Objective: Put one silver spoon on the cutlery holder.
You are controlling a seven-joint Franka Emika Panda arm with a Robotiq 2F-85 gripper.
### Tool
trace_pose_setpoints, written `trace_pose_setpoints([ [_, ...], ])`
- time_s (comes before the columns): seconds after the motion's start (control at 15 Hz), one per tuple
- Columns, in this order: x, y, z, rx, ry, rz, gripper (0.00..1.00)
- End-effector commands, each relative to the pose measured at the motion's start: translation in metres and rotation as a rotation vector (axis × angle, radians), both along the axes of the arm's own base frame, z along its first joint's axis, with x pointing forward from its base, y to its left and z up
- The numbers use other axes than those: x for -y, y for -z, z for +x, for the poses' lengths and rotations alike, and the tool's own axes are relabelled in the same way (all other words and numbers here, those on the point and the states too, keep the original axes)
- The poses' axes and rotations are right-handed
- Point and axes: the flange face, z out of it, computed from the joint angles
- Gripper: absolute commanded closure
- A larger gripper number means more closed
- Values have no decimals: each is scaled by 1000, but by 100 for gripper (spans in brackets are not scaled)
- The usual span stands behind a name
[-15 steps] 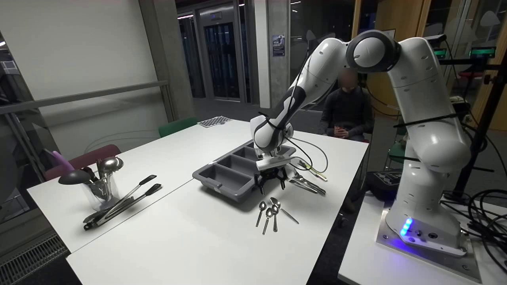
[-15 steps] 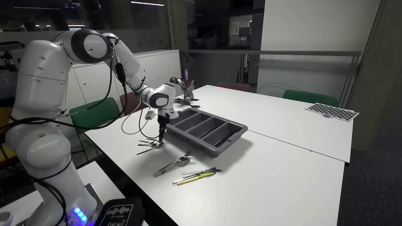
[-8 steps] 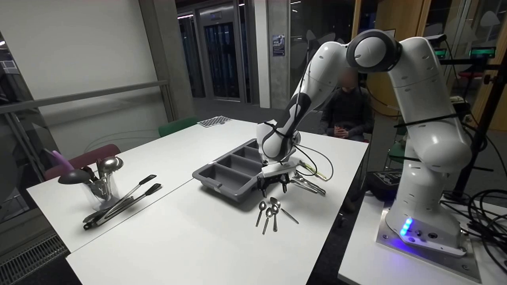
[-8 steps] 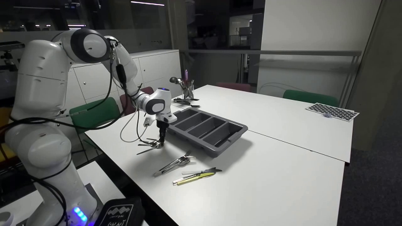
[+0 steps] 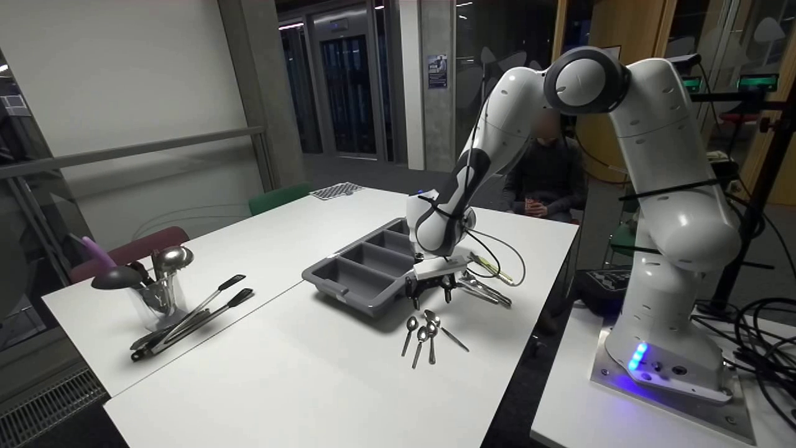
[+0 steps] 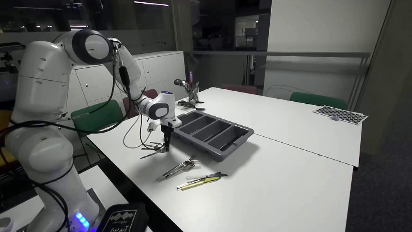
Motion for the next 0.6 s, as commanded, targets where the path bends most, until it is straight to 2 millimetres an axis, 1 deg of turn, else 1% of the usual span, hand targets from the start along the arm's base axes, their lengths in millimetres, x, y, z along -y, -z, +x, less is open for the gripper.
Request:
trace_pose_setpoints([
  [0.0, 1, -9, -12, 9, 12, -14, 0],
  [0.53, -3, -4, -17, -28, 13, -11, 0],
])
